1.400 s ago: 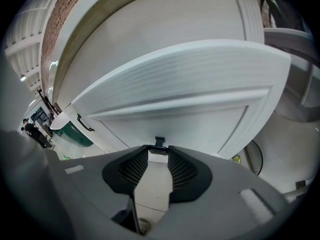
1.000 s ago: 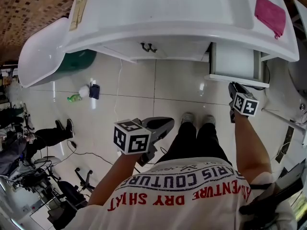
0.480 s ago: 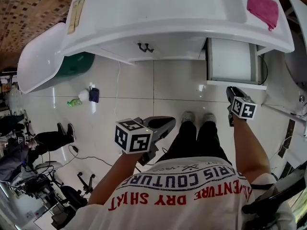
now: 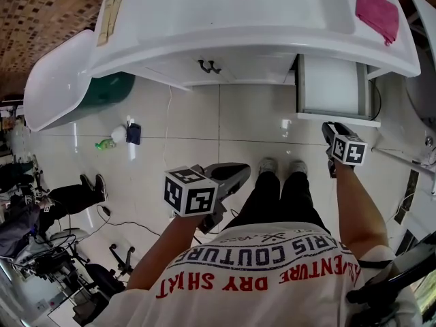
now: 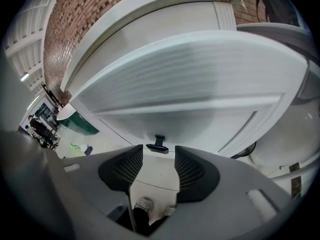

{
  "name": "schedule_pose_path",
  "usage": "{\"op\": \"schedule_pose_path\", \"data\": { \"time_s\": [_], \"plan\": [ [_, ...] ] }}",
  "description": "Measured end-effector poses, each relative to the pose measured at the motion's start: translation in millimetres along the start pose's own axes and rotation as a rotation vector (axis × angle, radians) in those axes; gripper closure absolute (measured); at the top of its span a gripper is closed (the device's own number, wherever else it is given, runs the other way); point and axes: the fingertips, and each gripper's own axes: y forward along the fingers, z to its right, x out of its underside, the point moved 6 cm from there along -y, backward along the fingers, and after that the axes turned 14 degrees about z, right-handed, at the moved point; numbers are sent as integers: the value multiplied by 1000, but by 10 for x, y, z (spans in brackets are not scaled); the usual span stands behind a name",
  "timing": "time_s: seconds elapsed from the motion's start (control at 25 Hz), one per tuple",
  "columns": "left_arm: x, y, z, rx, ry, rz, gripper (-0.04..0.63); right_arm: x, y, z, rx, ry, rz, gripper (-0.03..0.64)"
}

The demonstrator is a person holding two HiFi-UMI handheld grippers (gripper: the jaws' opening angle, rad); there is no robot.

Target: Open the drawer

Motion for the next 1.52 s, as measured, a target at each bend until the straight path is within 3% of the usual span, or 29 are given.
{"op": "schedule_pose_path", "data": {
  "time_s": [0.16,0.28,0.36,0.56,0.8,0.88,0.96,1.04,1.16,1.32,1.52],
  "plan": [
    [-26,0,-7,23,12,-3,607,-17,-114,-58,2,-13,7,417],
    [-54,-3,-7,56,32,0,607,3,-354,-200,-59,-33,3,438],
    [-86,5,-21,83,45,3,607,-82,-582,-399,-152,-30,18,484],
    [-177,-50,-11,124,67,43,607,-509,-1294,-1077,-409,133,98,606],
    [-115,-219,274,158,121,82,607,-864,-2048,-1815,-676,335,121,591],
    [27,-257,398,162,133,70,607,-876,-2291,-2024,-766,386,130,574],
    [156,-297,565,158,166,78,607,-834,-2539,-2179,-842,335,152,598],
    [269,-347,778,132,245,99,607,-749,-2798,-2266,-915,299,180,604],
    [661,-466,1230,110,342,115,607,-458,-3295,-2272,-979,332,223,611],
    [1466,-678,1927,220,297,204,607,68,-3966,-2210,-1006,465,280,611],
    [2180,-957,2457,246,260,195,607,523,-4665,-2293,-1003,357,270,611]
  ]
}}
